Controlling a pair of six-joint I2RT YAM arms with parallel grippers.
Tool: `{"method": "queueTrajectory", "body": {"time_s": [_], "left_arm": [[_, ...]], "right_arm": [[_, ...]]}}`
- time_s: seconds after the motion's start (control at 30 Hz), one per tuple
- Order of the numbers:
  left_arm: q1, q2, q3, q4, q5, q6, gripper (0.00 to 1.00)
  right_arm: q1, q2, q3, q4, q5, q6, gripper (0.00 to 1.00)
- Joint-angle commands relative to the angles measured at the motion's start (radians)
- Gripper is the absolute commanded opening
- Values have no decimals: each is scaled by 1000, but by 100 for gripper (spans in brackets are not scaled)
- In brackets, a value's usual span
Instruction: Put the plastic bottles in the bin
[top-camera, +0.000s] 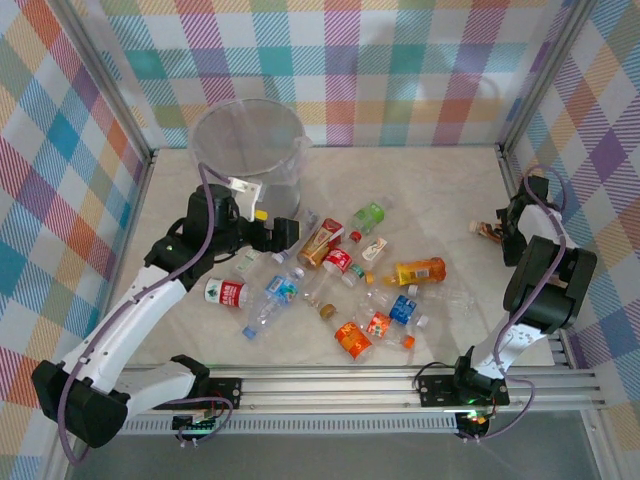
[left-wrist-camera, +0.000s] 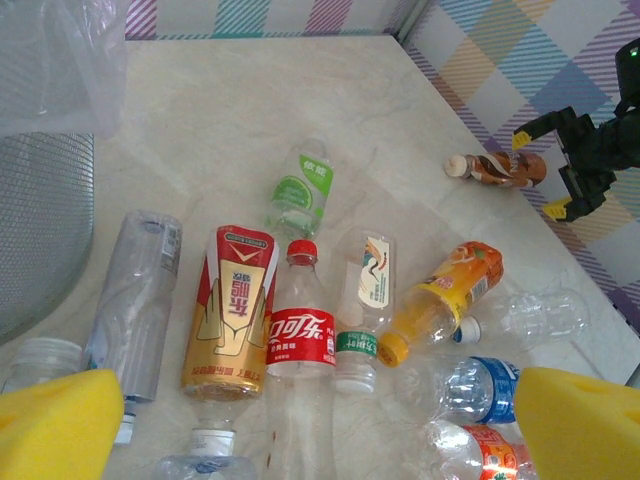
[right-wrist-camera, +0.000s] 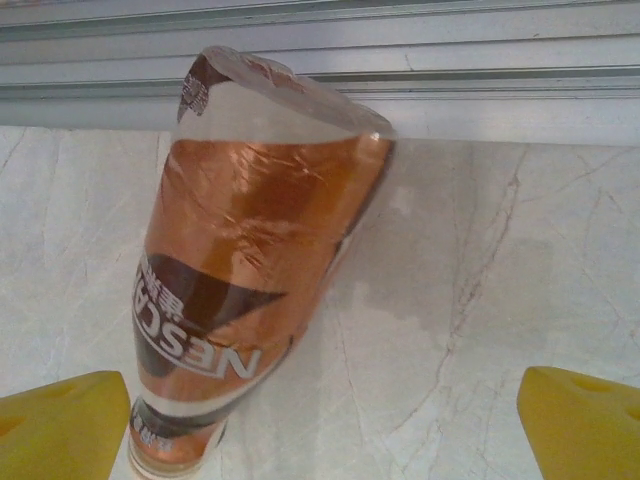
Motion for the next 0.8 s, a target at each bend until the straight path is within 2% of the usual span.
{"method": "queueTrajectory", "body": {"time_s": [0.0,0.47,0.77], "left_arm": [[-11,6,20,14,5,19,100],[-12,37,10,24,2,21,100],[-13,48,8,36,2,16,100]], "right_arm": [[-15,38,31,3,5,13,98],[-30,233,144,18,-27,25,90],[-27,256,158,24,-41,1,74]]}}
